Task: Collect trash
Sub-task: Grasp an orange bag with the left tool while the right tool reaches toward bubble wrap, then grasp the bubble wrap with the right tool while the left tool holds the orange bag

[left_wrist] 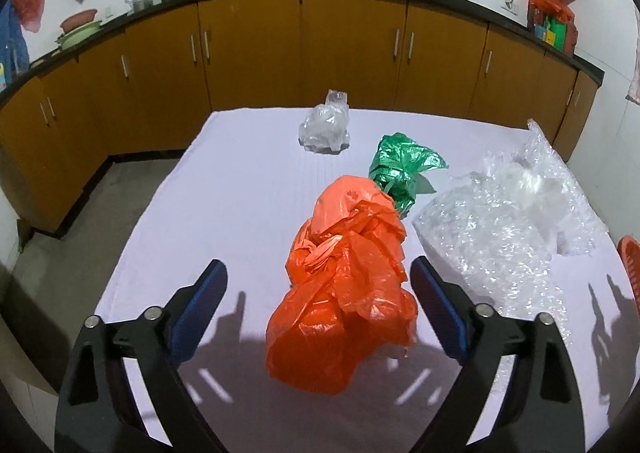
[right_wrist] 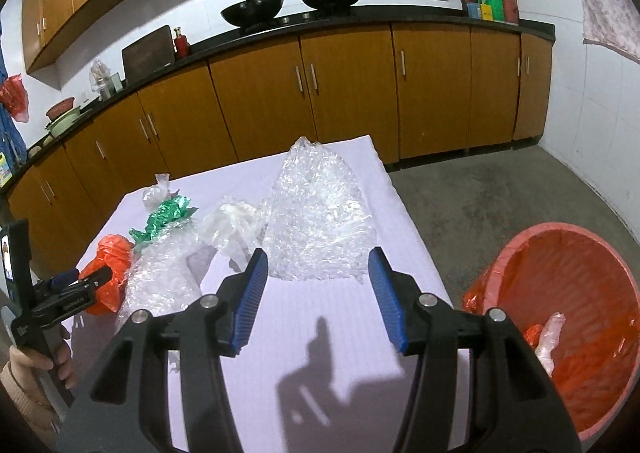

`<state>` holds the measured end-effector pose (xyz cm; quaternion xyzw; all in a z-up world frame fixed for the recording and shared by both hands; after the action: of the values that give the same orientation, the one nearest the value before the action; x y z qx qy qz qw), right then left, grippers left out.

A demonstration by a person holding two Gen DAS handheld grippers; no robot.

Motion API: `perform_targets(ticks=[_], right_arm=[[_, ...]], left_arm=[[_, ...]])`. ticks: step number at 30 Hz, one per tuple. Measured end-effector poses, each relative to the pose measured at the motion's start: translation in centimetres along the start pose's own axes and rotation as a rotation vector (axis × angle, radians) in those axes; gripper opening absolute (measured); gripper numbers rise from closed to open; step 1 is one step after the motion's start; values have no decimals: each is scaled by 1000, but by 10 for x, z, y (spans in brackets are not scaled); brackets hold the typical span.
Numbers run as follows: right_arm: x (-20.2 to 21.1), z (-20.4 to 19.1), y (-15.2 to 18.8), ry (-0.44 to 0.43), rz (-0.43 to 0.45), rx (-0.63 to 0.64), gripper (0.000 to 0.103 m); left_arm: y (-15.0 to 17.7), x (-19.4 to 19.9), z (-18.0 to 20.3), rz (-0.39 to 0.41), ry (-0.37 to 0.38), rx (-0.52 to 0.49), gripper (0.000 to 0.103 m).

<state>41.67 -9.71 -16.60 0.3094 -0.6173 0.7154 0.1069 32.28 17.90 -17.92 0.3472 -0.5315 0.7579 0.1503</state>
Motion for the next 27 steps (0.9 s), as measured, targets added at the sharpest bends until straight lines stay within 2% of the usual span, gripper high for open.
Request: perform_targets(ticks=[4, 9, 15, 21, 27], right_arm=[[-8, -3, 1, 0, -9, 9, 52], [-16, -8, 3, -3, -18, 21, 52], [-30, -5, 5, -2, -40, 17, 52], [-50, 6, 3, 13, -55, -6, 52], [-80, 28, 4, 41, -94, -67, 52]], left_arm=[[4, -6, -1, -25, -1, -8, 79], [11, -13, 4, -53, 11, -33, 49], [11, -13, 8, -48, 33, -36, 30], [6, -2, 2, -9, 55, -3, 25], [-2, 13, -10, 32, 68, 35, 25]])
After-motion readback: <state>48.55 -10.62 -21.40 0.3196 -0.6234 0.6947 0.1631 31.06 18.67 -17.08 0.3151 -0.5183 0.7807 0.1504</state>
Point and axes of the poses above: each gripper's, at about its wrist camera, not at the fingertips, and x roughly against the way its jaws point, z to its right, y to its underside, the point moved 10 cm from there along -x, roughly the way its jaws point, and after that the axes turned 14 degrees about x, right-handed, at the moved point
